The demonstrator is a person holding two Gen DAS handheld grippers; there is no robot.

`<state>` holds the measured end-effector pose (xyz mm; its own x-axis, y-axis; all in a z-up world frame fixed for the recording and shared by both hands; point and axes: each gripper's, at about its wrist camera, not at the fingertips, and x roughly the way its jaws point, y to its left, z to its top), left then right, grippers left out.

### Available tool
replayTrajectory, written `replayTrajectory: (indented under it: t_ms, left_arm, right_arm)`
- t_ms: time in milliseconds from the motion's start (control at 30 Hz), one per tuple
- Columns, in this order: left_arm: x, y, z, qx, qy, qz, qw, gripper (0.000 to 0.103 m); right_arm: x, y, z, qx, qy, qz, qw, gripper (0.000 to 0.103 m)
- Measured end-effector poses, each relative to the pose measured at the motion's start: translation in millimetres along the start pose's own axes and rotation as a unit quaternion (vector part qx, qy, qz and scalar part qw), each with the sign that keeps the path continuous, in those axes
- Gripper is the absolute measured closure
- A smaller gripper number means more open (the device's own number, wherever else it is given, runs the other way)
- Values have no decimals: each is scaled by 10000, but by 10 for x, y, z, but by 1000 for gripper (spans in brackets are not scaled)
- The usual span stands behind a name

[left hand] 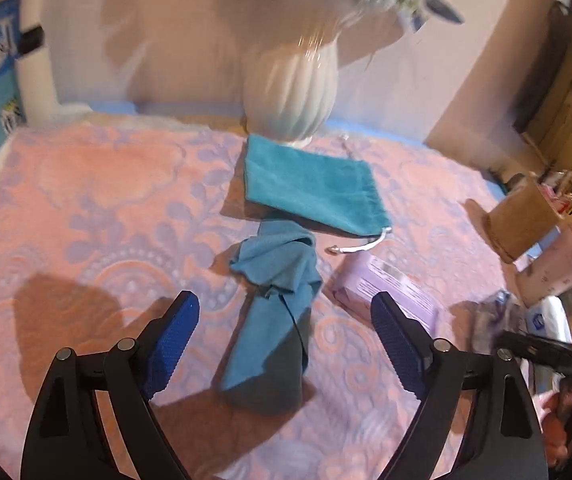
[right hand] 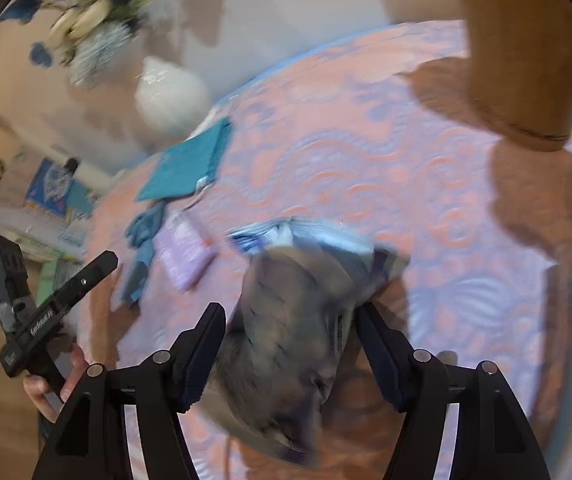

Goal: Organize books
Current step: 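Grasp the teal cloth with left gripper while right gripper grasps the printed snack bag, then carry the teal cloth and snack bag toward the amber glass plate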

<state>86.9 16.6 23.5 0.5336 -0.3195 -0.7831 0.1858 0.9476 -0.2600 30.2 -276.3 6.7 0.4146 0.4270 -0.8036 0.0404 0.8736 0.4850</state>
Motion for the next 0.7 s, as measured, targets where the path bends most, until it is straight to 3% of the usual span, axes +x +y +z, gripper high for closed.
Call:
replayTrajectory:
  t_ms: [33, 100, 133, 200, 233, 333, 400, 467, 700]
  left_arm:
    - [87, -4, 1, -2, 78, 34, 10000, 20]
    - [164, -44, -42, 89, 44, 197, 9998, 35]
    - [168, -97, -67, 253, -72, 379, 9989, 43]
    - [187, -166, -90, 453, -117, 619, 9970, 83]
    - [181, -188, -101, 529, -130, 624, 9966, 92]
    - [88, -161, -147, 429, -251, 431, 9978, 94]
    - [-41, -136, -176, 347, -401, 211, 9984, 95]
    - [-243, -180, -205, 357, -644, -79, 9973, 95]
    - [-703, -681, -141, 782, -1137, -490, 9892, 95]
  right_arm:
    - [-22, -26, 2, 69, 39, 57, 10000, 34]
    - [-51, -17, -28, 101, 100, -1, 9999, 26]
    - [-57, 8, -65, 106, 105, -72, 9999, 17]
    - [-32, 106, -166, 61, 90, -139, 9998, 10]
    - [-3, 165, -200, -3, 88, -202, 9998, 10]
    - [79, 357, -257, -340, -136, -865, 9956, 11]
    - [115, 435, -279, -492, -249, -1032, 9931, 36]
    - [92, 496, -294, -640, -333, -1106, 9912, 52]
    - [-305, 491, -338, -659, -784, -906, 9906, 56]
